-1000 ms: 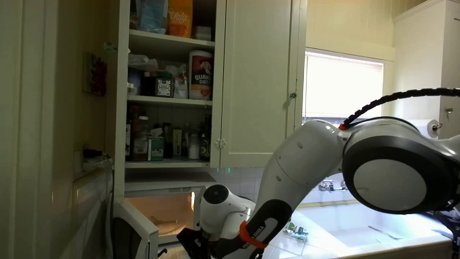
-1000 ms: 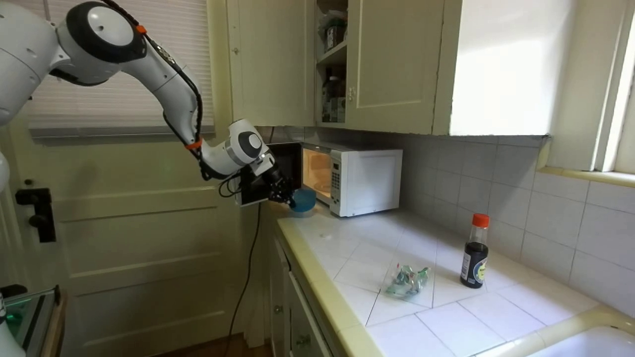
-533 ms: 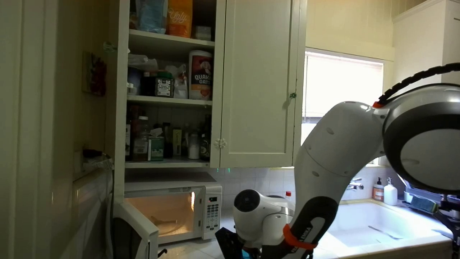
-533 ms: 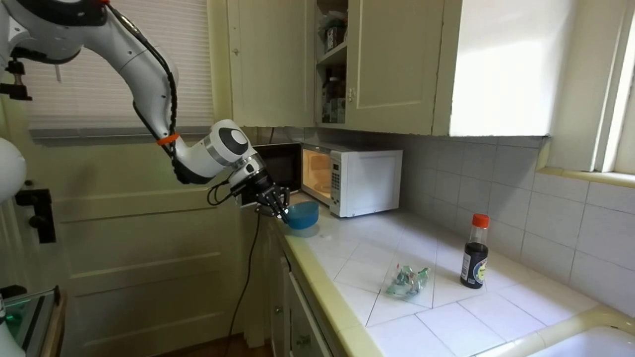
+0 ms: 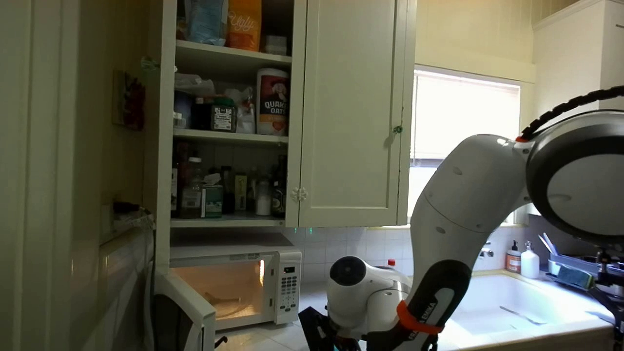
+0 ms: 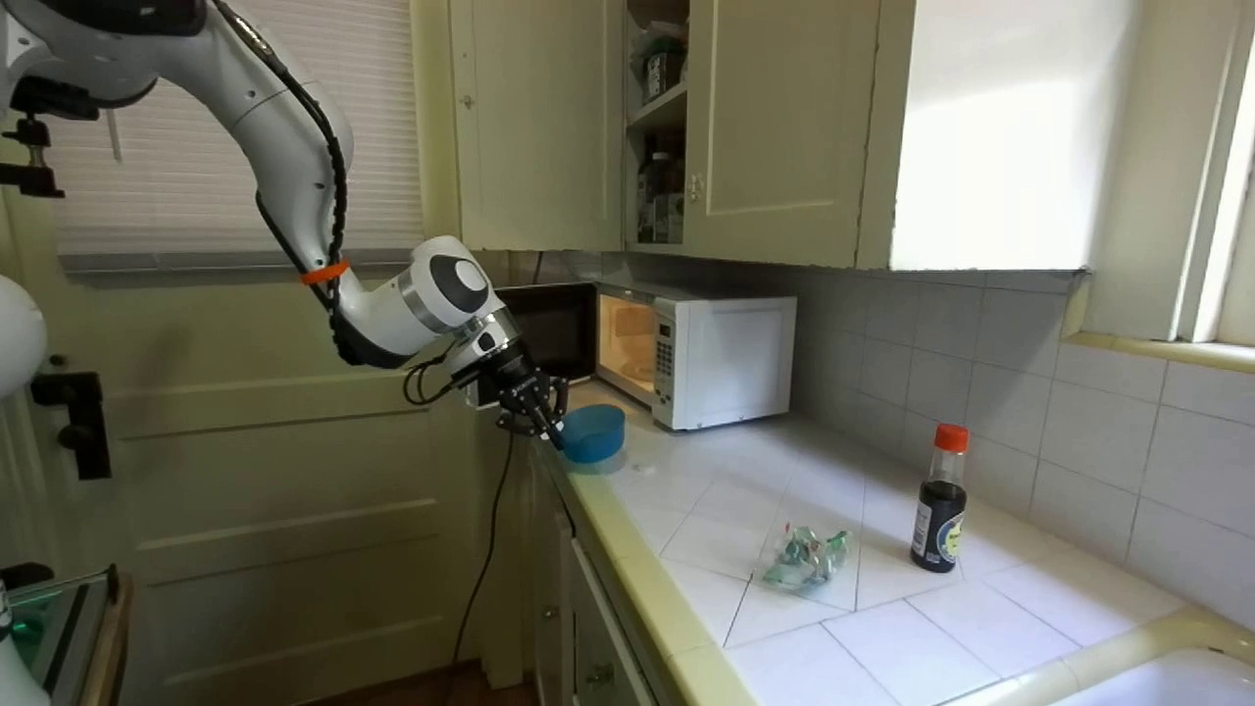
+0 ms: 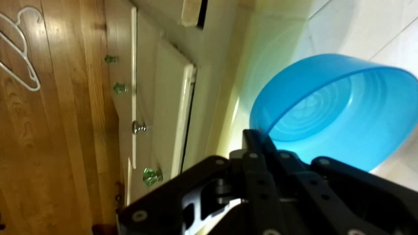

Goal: Open the door of the microwave, then remove the blue bowl from the microwave

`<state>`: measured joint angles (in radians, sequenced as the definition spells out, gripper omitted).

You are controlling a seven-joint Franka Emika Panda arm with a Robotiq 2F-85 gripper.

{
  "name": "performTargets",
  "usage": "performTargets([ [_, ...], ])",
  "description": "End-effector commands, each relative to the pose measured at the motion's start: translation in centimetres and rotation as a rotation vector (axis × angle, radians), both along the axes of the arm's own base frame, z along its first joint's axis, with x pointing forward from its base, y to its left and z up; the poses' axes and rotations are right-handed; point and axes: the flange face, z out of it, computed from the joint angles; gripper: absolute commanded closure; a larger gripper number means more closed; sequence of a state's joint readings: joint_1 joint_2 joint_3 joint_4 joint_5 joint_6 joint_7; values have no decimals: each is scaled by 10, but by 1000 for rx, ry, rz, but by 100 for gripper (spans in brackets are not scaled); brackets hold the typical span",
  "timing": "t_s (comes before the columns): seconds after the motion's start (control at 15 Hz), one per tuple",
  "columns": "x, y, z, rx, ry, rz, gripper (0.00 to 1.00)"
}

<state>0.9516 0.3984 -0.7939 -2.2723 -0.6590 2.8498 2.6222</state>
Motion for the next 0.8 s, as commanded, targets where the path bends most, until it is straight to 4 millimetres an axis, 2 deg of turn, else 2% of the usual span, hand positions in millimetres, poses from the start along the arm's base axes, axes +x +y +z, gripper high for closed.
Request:
performTargets([
  [0.0,34,-11,22,93,-54,-11,99],
  [0.2,51,-42,47,128,-65,-79,99],
  [0.6,68,-101,56,174,40,-154,99],
  [0.73,71,-124,64,185,96,-174,99],
])
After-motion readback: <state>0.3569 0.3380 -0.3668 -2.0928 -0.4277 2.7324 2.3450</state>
